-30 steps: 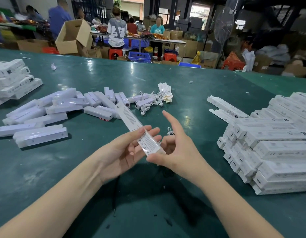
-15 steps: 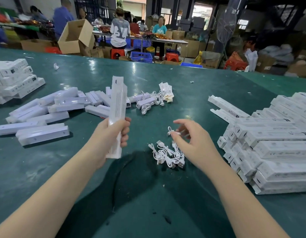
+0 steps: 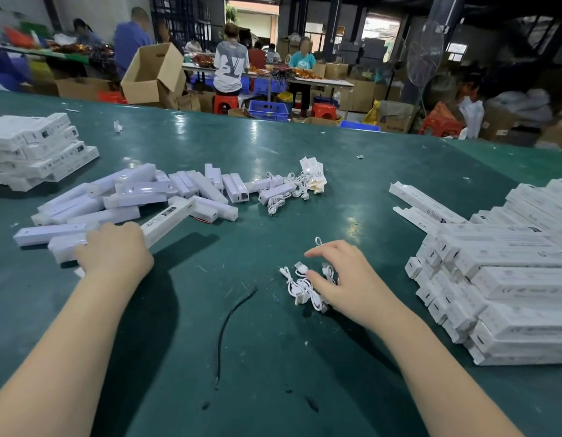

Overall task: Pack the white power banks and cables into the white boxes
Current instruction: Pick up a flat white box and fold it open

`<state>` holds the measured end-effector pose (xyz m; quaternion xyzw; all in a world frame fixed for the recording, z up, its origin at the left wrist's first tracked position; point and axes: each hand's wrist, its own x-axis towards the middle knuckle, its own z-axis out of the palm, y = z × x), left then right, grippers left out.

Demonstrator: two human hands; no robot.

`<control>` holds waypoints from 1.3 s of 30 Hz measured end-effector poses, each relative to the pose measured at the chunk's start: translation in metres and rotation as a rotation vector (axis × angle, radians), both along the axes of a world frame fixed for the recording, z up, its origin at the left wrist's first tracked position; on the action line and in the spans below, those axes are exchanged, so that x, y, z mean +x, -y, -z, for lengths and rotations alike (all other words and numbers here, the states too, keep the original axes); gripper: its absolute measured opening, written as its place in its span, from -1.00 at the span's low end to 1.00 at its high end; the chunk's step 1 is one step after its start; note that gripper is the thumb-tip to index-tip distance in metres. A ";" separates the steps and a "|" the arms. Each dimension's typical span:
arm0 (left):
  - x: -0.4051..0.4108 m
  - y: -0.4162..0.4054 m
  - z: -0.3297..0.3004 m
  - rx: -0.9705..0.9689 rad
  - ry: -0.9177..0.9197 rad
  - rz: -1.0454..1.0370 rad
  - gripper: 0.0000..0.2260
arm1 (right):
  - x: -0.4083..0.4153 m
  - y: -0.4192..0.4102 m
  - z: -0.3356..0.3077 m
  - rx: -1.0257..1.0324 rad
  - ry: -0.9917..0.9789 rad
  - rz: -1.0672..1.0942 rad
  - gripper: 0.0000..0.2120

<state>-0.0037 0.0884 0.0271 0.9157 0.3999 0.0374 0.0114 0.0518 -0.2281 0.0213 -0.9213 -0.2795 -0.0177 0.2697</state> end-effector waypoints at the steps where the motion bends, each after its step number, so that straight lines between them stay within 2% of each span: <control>1: 0.000 0.000 -0.001 0.044 0.008 0.015 -0.80 | 0.000 0.000 0.000 0.002 -0.002 -0.007 -0.70; 5: 0.001 0.008 -0.003 0.099 0.131 0.167 -0.85 | 0.002 0.000 0.002 0.018 -0.013 -0.022 -0.69; 8: 0.002 0.032 -0.005 -0.031 0.244 0.405 -0.77 | 0.001 -0.002 0.001 0.103 -0.014 -0.022 -0.66; 10: -0.001 0.054 -0.011 -0.215 0.381 0.542 -0.74 | -0.001 -0.003 -0.001 0.210 -0.006 -0.013 -0.68; 12: -0.004 0.074 -0.016 -0.548 0.566 0.631 -0.75 | -0.003 -0.005 -0.003 0.310 -0.008 -0.021 -0.73; 14: -0.008 0.091 -0.022 -0.993 0.705 0.689 -0.75 | -0.006 -0.008 -0.006 0.453 -0.124 -0.053 -0.78; 16: -0.009 0.103 -0.023 -1.300 0.772 0.707 -0.80 | -0.012 -0.011 -0.009 0.588 -0.324 -0.114 -0.80; 19: -0.009 0.113 -0.020 -1.447 0.792 0.728 -0.85 | -0.017 -0.016 -0.011 0.599 -0.476 -0.186 -0.75; 23: -0.010 0.115 -0.017 -1.560 0.780 0.750 -0.78 | -0.019 -0.018 -0.013 0.596 -0.502 -0.215 -0.76; 25: -0.008 0.115 -0.017 -1.486 0.814 0.688 -0.76 | -0.018 -0.017 -0.017 0.644 -0.477 -0.191 -0.83; 26: -0.007 0.114 -0.017 -1.378 0.831 0.642 -0.78 | -0.017 -0.016 -0.018 0.693 -0.467 -0.167 -0.85; 27: -0.006 0.112 -0.016 -1.199 0.836 0.598 -0.81 | -0.015 -0.016 -0.019 0.759 -0.463 -0.136 -0.85; 29: -0.004 0.102 -0.011 -0.701 0.775 0.566 -0.80 | -0.011 -0.013 -0.022 0.914 -0.493 -0.065 -0.82; 31: -0.005 0.094 -0.007 -0.317 0.660 0.644 -0.77 | -0.010 -0.008 -0.027 1.046 -0.534 -0.035 -0.78; 33: -0.006 0.093 -0.005 -0.191 0.652 0.762 -0.80 | -0.008 -0.002 -0.033 1.148 -0.560 -0.059 -0.78; 35: -0.004 0.091 -0.005 -0.156 0.687 0.862 -0.85 | -0.007 0.002 -0.037 1.213 -0.559 -0.069 -0.79; 36: -0.003 0.090 -0.005 -0.133 0.690 0.891 -0.82 | -0.006 0.004 -0.039 1.224 -0.545 -0.063 -0.77; 39: -0.003 0.087 -0.006 -0.075 0.654 0.869 -0.78 | -0.005 0.008 -0.040 1.227 -0.514 -0.021 -0.74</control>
